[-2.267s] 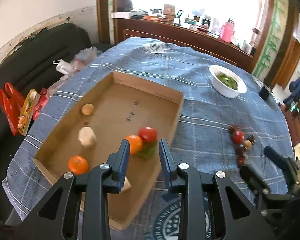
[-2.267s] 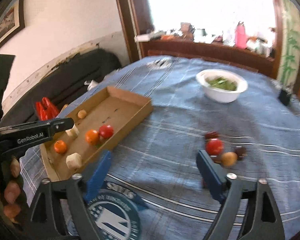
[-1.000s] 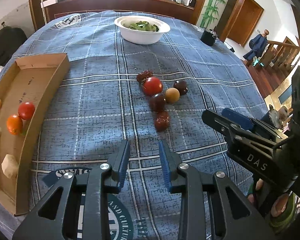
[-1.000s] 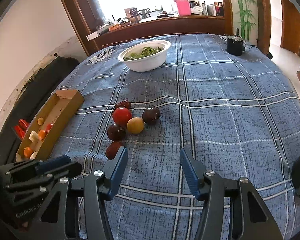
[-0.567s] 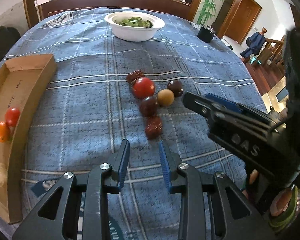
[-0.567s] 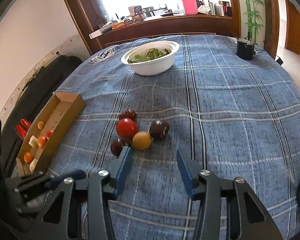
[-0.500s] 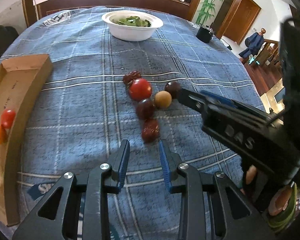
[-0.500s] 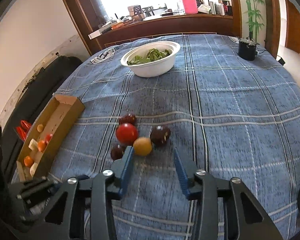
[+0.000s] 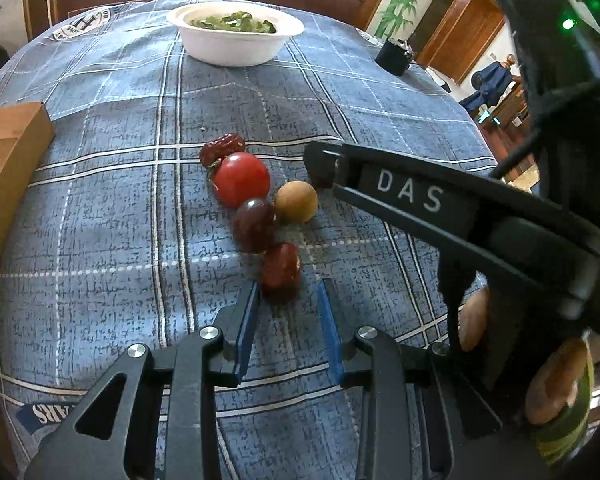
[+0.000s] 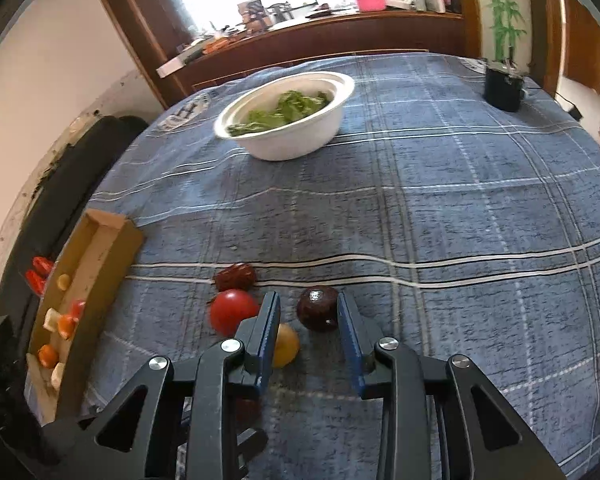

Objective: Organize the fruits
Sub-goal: 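Grasp a dark red jujube with the left tool while the right tool grasps a dark tomato, then carry the jujube and dark tomato with both tools over the cardboard tray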

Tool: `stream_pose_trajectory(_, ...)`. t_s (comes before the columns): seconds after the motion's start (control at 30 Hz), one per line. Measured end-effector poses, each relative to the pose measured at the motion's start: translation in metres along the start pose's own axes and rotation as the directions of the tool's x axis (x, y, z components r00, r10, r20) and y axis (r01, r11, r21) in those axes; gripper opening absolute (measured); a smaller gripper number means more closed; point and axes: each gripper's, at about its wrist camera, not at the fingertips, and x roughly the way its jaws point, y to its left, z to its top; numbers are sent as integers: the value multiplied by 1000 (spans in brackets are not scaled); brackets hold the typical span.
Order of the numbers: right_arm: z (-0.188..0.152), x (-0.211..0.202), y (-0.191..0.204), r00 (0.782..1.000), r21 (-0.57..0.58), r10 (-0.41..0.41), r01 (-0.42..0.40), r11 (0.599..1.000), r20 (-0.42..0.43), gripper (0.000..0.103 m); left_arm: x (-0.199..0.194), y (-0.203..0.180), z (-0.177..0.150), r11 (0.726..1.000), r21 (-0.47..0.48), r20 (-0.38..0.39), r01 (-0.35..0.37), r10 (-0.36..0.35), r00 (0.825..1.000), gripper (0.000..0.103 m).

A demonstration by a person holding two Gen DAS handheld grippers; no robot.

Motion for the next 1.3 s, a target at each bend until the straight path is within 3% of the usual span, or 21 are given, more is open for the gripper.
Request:
stream_pose_trajectory(0.13, -1, 7, -11, 1000, 32, -14, 14, 999, -27, 33, 3, 4, 3, 1000, -5, 10, -1, 1, 1000, 16)
stream_pose_trajectory(0.27, -3, 13, -10, 999, 10, -33, 34, 999, -38, 35, 3, 7, 3, 1000, -15, 13, 19, -19, 1000, 16)
stream_pose_trajectory(0.37, -3, 13, -11, 999, 15, -40, 41, 999, -30, 28, 3, 8, 3, 1000, -18, 16, 25, -25, 1000, 16)
stream_pose_trajectory(0.5, -3, 10, -17, 999, 43, -18, 19, 999, -26, 28, -5, 11, 0, 1000, -21, 30, 18, -17, 999, 16)
stream_pose_trajectory(0.93, -29, -45, 12, 998, -5, 53, -52, 999, 36, 28, -59, 30, -20, 999, -37, 98, 24, -21, 995, 16)
stream_pose_trajectory(1.3, -59, -69, 51, 995, -71, 97, -94, 993, 35, 27, -94, 72, -43, 985, -118, 127, -127, 141, 982, 16)
